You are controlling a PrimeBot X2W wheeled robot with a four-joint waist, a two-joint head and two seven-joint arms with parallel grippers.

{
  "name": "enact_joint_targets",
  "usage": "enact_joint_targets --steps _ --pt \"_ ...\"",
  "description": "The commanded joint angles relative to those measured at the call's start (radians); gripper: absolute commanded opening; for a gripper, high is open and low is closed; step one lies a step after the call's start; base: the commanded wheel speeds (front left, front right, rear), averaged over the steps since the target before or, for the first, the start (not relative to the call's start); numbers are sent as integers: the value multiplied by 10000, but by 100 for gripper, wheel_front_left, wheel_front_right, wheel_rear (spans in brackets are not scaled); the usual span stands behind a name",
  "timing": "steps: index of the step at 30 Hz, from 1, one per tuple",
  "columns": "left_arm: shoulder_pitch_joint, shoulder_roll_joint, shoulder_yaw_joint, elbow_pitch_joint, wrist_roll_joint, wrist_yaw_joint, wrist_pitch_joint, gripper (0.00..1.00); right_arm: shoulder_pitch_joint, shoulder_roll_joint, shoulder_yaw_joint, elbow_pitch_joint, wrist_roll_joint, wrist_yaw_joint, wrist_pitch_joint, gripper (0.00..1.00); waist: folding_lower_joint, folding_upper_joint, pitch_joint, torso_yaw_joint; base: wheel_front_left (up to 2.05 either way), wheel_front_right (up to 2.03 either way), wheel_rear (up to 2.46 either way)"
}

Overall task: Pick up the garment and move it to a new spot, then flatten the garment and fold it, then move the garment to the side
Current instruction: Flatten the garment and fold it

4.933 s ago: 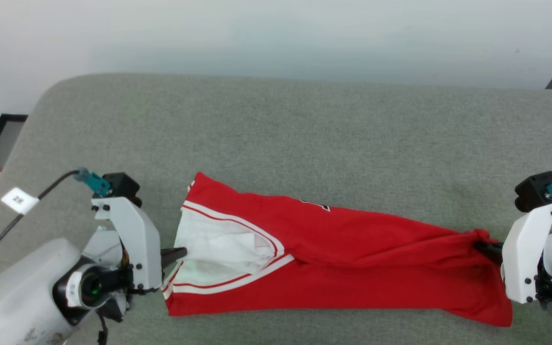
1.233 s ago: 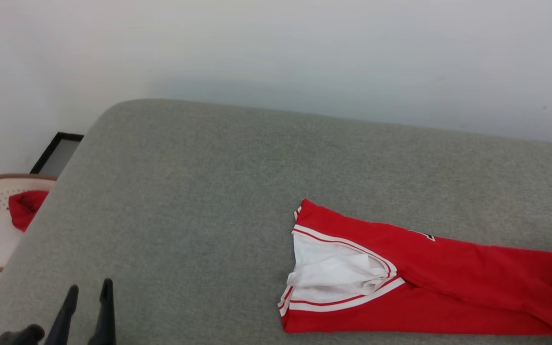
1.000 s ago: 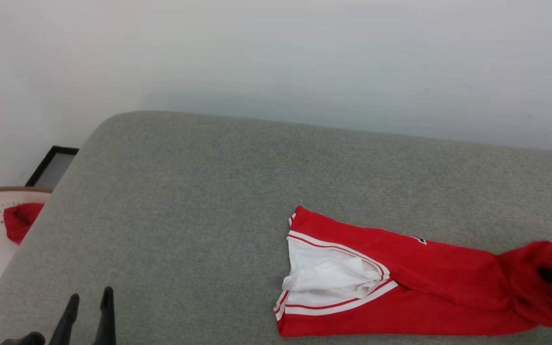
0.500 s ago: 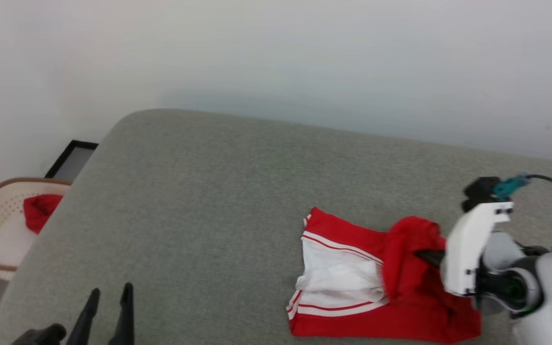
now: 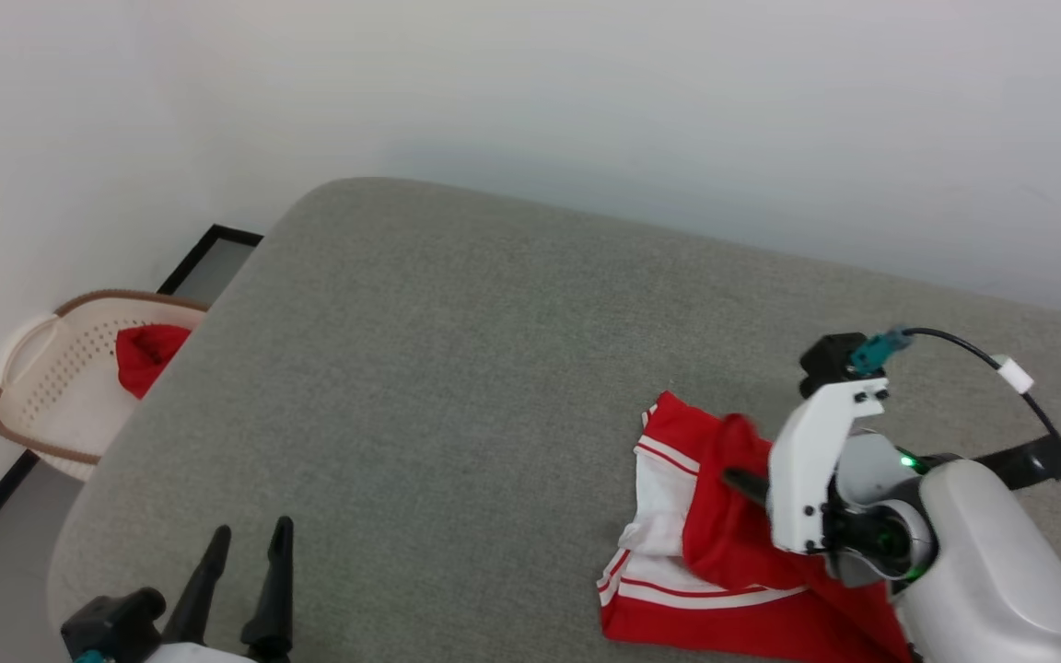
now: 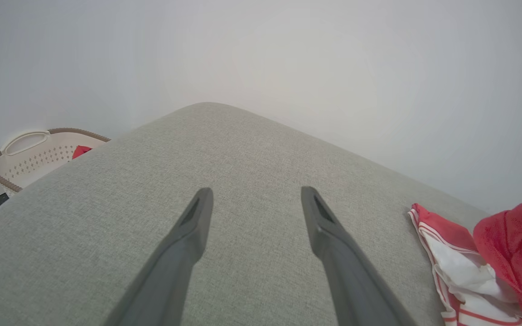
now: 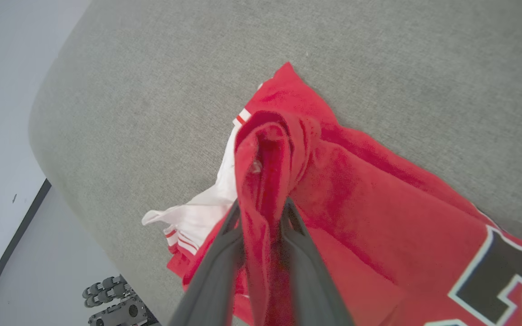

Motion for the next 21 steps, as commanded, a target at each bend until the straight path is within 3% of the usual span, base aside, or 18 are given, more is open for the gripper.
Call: enact_joint_targets --steps 1,2,9,21 --pt "-93 -15 26 19 -31 -61 -45 100 -130 86 109 82 94 -8 -79 93 0 -1 72 69 0 0 0" --pt "-91 -9 49 42 -46 -68 -47 100 -210 119 194 189 135 -8 -103 100 0 -1 81 62 0 0 0" --pt "80 35 393 -39 1 -76 -31 100 -576 81 764 138 751 -8 -244 100 0 -1 62 -315 0 0 0" --pt "286 60 814 -365 273 -107 -32 100 -324 -624 930 -1499 1823 -8 -1025 100 0 -1 -51 -1516 0 0 0"
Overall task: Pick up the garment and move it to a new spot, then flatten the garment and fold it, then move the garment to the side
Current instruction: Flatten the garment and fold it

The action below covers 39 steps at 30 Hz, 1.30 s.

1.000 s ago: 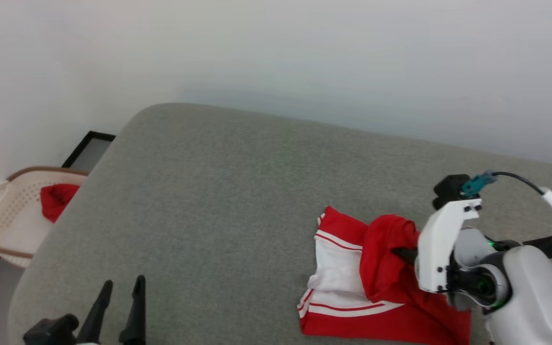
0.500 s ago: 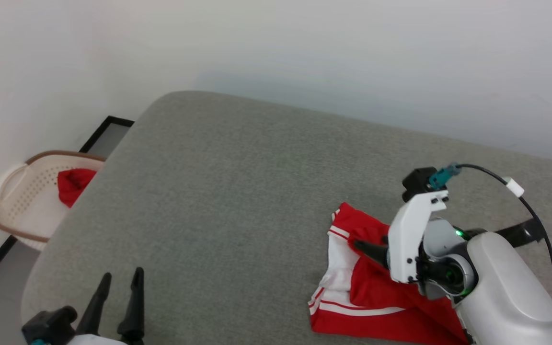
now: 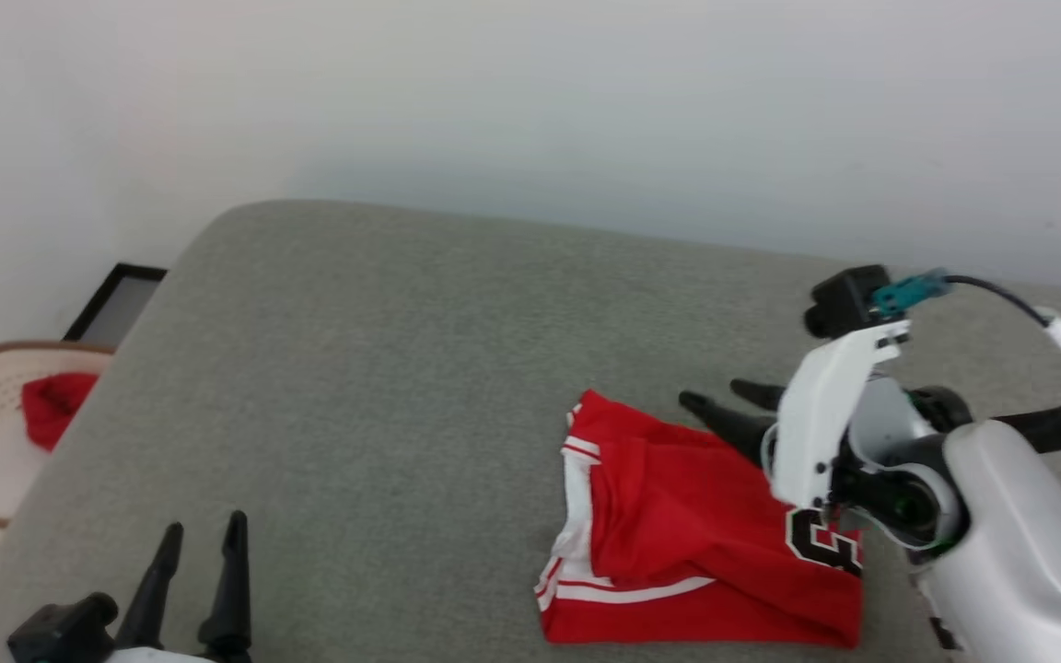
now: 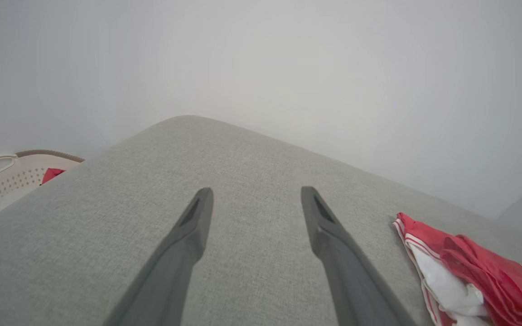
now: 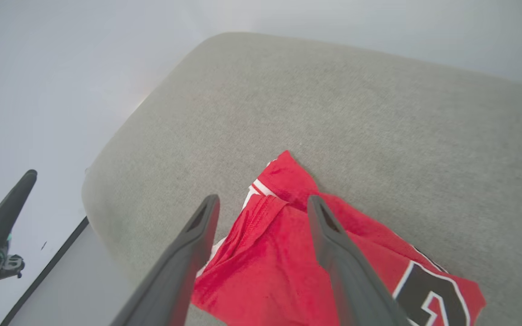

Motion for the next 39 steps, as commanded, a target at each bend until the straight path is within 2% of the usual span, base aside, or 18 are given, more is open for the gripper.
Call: enact_joint_targets --steps 1,7,13,23,30,39 --pt "112 49 58 -60 97 -51 -1 100 201 -170 -62 -173 63 -8 -181 100 0 -1 -78 -402 0 0 0" --pt "254 69 339 -321 212 -63 -2 100 647 -1026 -252 -1033 151 -8 -1444 100 0 -1 -93 -1021 0 0 0" --pt "479 110 616 -573 465 -52 1 100 1316 -1946 -366 -1414 -141 -7 -3530 100 0 -1 -119 -1579 0 0 0" --pt "772 120 877 -809 908 -65 1 100 2803 -2891 -606 -1293 -890 -7 -7180 100 0 -1 -234 -2181 0 0 0" --pt "913 115 1017 -982 1250 -74 2 100 3841 -3061 -1120 -983 -955 -7 -8792 100 0 -1 -337 -2271 0 0 0" --pt "941 239 780 -1016 1360 -78 1 100 4935 -2900 -1655 -727 -1115 -7 -9353 100 0 -1 -417 -2159 0 0 0"
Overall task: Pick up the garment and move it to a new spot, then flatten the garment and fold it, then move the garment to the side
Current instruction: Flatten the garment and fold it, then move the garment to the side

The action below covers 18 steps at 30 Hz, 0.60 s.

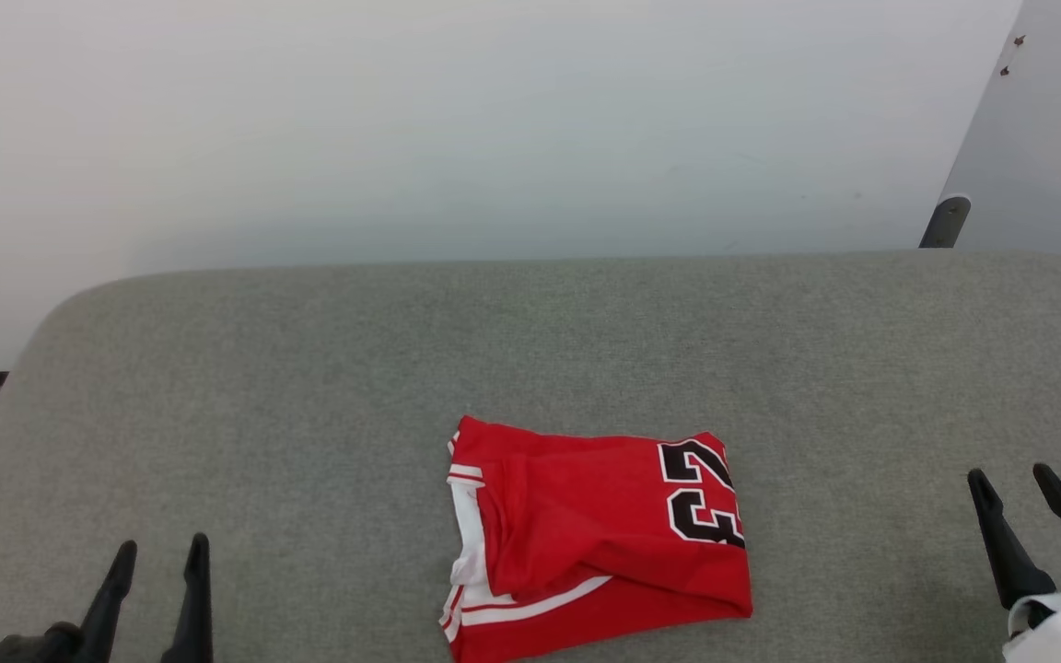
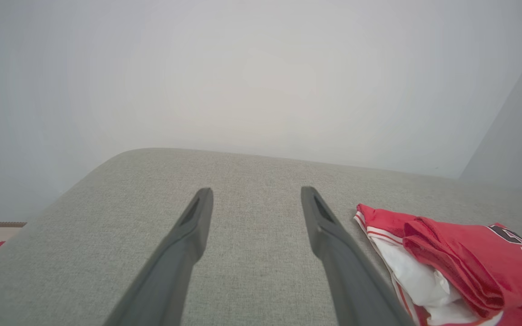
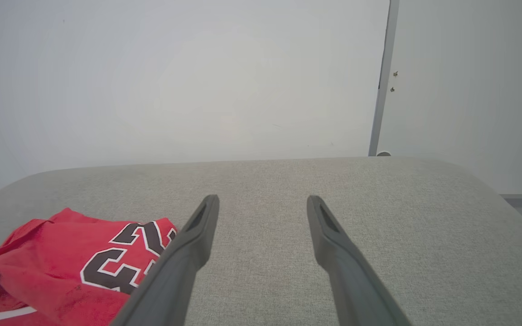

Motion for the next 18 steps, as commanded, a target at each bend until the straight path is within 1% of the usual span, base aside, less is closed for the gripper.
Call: enact_joint_targets --steps 1,7,18 --pt "27 47 -36 2 -52 -44 4 100 235 83 -184 -32 -72 -5 -116 100 0 0 -24 25 0 0 0" --pt "35 192 -219 57 -228 -43 4 100 604 237 -485 -129 -199 -5 -204 100 0 0 -87 48 0 0 0" --pt "48 269 -354 101 -385 -42 4 100 657 190 -343 -47 -227 -5 -176 100 0 0 -169 111 0 0 0"
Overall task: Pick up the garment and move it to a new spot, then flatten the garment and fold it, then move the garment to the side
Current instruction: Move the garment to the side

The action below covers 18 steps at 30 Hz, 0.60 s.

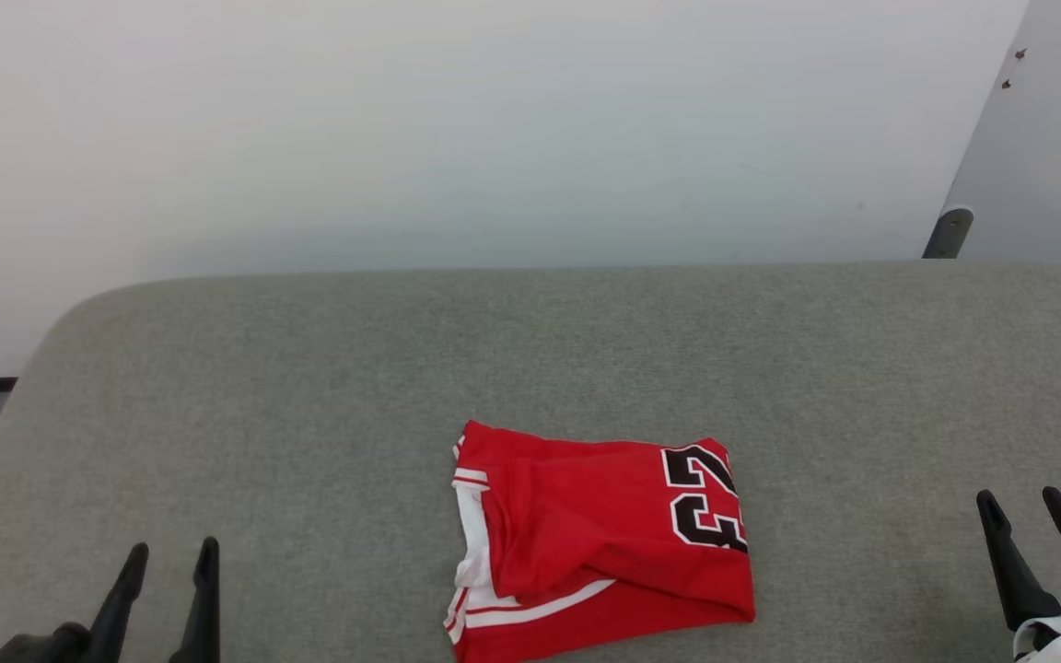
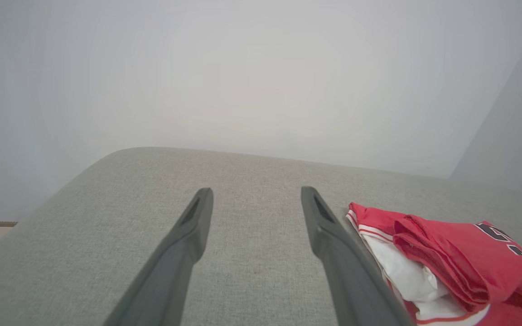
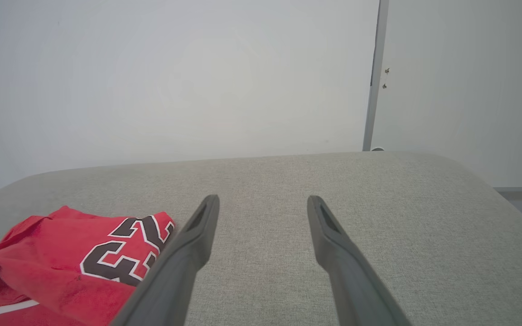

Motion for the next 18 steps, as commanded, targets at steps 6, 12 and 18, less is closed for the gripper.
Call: enact_joint_targets --steps 6,12,18 --pt "-58 -45 214 147 63 26 6 100 51 23 156 -92 -109 -5 254 100 0 -1 -34 362 0 0 0" --pt "-163 -12 456 368 -177 89 19 100 -304 122 597 -103 -113 -5 624 100 0 -1 -83 1034 0 0 0" --pt "-266 84 375 375 -221 125 145 100 -756 171 1206 123 -22 -5 1284 100 0 -1 -50 1863 0 0 0"
